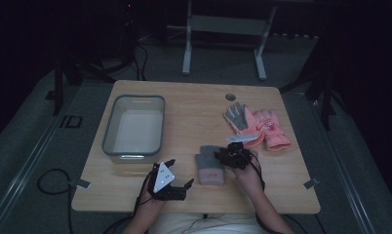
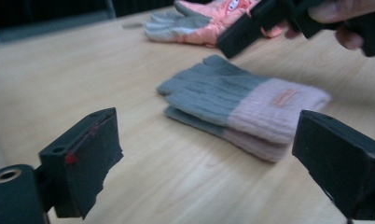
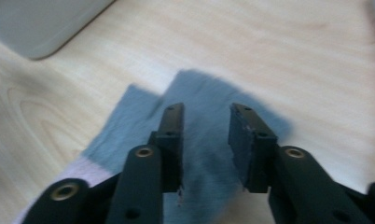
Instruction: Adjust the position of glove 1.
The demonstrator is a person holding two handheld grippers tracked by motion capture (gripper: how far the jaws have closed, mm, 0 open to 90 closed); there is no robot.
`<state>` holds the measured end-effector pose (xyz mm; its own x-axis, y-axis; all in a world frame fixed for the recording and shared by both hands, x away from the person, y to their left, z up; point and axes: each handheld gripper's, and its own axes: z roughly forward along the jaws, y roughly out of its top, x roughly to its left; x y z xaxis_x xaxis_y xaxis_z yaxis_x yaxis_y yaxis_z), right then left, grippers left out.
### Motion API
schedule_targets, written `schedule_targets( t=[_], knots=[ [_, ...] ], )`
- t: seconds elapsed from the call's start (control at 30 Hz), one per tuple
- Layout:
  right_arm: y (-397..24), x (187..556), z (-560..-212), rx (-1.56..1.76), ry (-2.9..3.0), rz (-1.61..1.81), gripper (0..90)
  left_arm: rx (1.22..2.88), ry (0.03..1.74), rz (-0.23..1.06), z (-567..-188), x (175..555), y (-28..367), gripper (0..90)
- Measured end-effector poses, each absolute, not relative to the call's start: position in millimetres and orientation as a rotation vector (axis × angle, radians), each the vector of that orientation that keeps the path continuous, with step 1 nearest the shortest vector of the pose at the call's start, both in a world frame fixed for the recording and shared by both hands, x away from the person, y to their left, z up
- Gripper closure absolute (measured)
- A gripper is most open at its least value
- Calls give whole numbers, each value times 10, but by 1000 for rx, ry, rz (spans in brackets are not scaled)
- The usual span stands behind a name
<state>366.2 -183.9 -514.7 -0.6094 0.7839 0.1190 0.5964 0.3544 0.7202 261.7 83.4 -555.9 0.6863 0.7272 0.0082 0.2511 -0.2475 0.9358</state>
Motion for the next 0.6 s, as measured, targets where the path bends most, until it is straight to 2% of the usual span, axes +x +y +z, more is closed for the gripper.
schedule_targets(
  t=[0.07, 0.13, 0.2, 0.3, 0.37, 0.47, 0.6],
  knots=[
    [-1927, 3719, -5108, 1227, 2369, 1097, 598, 1852, 762, 529, -5510, 2610, 763, 107],
    [-1980, 3775, -5072, 1214, 2374, 1091, 571, 1897, 673, 500, -5484, 2609, 702, 136],
    [-1998, 3803, -5055, 1197, 2376, 1096, 571, 1897, 673, 500, -5484, 2609, 702, 135],
    [-2031, 3926, -5023, 1180, 2384, 1115, 553, 1970, 544, 479, -5438, 2689, 518, 138],
    [-2021, 3978, -5051, 1183, 2389, 1103, 554, 2011, 480, 467, -5439, 2726, 436, 138],
    [-2007, 4049, -5132, 1202, 2415, 1095, 548, 2084, 392, 383, -5487, 2822, 349, 159],
    [-2014, 4110, -5229, 1231, 2426, 1084, 512, 2170, 345, 379, -5561, 2913, 242, 161]
  ],
)
